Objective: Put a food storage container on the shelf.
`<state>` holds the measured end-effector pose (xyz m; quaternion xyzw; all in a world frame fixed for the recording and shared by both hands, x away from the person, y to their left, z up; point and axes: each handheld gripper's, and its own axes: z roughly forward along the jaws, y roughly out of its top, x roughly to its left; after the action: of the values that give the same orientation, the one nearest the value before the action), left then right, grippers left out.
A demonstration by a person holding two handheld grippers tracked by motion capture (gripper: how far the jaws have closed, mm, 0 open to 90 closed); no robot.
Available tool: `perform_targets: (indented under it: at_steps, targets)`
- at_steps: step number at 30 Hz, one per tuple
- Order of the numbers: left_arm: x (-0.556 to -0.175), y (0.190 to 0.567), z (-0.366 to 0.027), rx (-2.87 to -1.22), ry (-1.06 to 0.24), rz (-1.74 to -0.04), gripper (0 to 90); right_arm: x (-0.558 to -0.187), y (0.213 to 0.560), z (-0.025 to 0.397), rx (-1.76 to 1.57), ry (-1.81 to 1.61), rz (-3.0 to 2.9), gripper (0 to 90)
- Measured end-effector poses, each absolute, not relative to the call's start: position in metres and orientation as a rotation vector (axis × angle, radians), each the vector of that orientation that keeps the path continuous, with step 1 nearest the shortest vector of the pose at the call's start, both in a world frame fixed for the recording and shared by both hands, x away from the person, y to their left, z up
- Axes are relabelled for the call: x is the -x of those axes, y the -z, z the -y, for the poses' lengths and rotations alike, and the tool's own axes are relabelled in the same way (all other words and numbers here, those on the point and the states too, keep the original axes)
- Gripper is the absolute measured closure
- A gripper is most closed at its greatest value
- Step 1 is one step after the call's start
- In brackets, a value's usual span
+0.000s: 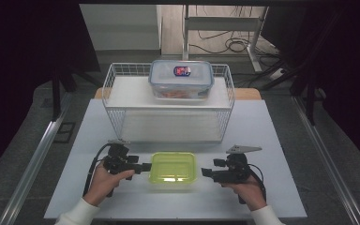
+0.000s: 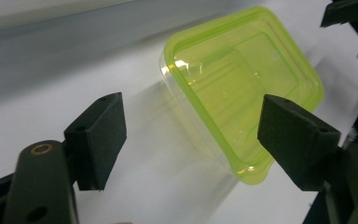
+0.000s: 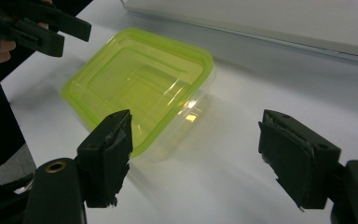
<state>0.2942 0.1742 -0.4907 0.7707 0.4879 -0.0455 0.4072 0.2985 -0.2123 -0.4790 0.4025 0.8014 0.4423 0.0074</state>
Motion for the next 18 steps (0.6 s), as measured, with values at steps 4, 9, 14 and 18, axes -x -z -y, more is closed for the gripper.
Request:
perform_targets:
  at_steps: [4, 9, 14, 18]
  targets:
    - [-0.298, 0.495, -0.171, -1.923, 0.169, -1.251, 26.9, -0.298, 0.482, 0.204, -1.247, -1.355, -2.529, 26.2]
    - [-0.301, 0.502, -0.164, -1.925, 0.220, -1.247, 30.8, -0.299, 0.485, 0.199, -1.249, -1.342, -2.538, 27.2]
    - [-0.303, 0.506, -0.158, -1.924, 0.260, -1.258, 37.0, -0.300, 0.487, 0.195, -1.255, -1.377, -2.536, 30.5]
    - [-0.304, 0.507, -0.158, -1.911, 0.296, -1.245, 38.6, -0.303, 0.489, 0.191, -1.277, -1.383, -2.529, 31.1]
